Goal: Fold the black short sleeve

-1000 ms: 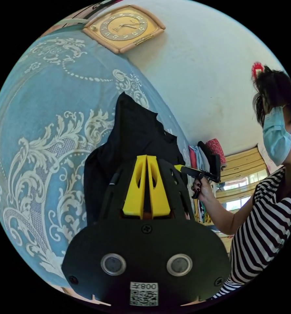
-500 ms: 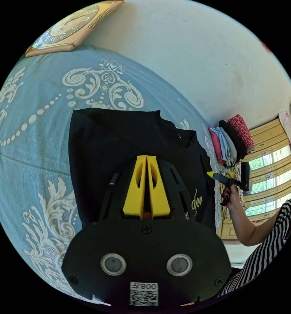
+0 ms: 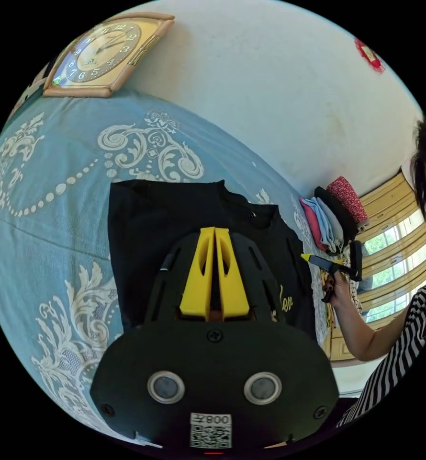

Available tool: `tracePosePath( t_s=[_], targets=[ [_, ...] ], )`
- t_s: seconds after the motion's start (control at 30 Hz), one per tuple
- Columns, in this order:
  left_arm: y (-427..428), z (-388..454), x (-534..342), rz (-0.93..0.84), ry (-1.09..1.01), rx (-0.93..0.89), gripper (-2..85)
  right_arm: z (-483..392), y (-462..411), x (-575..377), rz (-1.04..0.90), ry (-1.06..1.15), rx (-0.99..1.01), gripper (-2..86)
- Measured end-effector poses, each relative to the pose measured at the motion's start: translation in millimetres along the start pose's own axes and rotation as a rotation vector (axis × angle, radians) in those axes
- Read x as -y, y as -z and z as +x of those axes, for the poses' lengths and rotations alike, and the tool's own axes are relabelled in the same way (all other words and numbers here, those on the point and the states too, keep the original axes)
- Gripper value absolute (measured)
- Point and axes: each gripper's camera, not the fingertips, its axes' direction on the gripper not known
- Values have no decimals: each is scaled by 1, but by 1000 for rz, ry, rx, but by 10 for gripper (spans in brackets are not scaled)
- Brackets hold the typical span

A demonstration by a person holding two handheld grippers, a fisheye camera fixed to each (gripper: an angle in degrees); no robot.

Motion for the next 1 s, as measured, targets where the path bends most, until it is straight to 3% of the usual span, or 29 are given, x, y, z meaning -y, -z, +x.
tracePosePath(
  t_s=[0.07, 0.3, 0.43, 0.63, 0.8, 1.0],
  targets=[
    [-12, -8, -8, -91, 38, 50, 1, 9, 0, -7, -61, -18, -40, 1],
    [9, 1, -24, -48, 3, 42, 1, 5, 56, -40, -28, 23, -28, 1],
    [-7, -7, -42, -151, 34, 71, 2, 8, 61, -66, -80, 53, -30, 0],
    [13, -12, -46, -140, 59, 4, 5, 25, 108, -88, -100, 33, 77, 2],
    [52, -27, -87, -310, 152, 78, 18, 43, 149, -147, -191, -39, 228, 7],
    [100, -55, -158, -520, 414, 139, 64, 69, 191, -233, -334, -243, 296, 37]
  ],
)
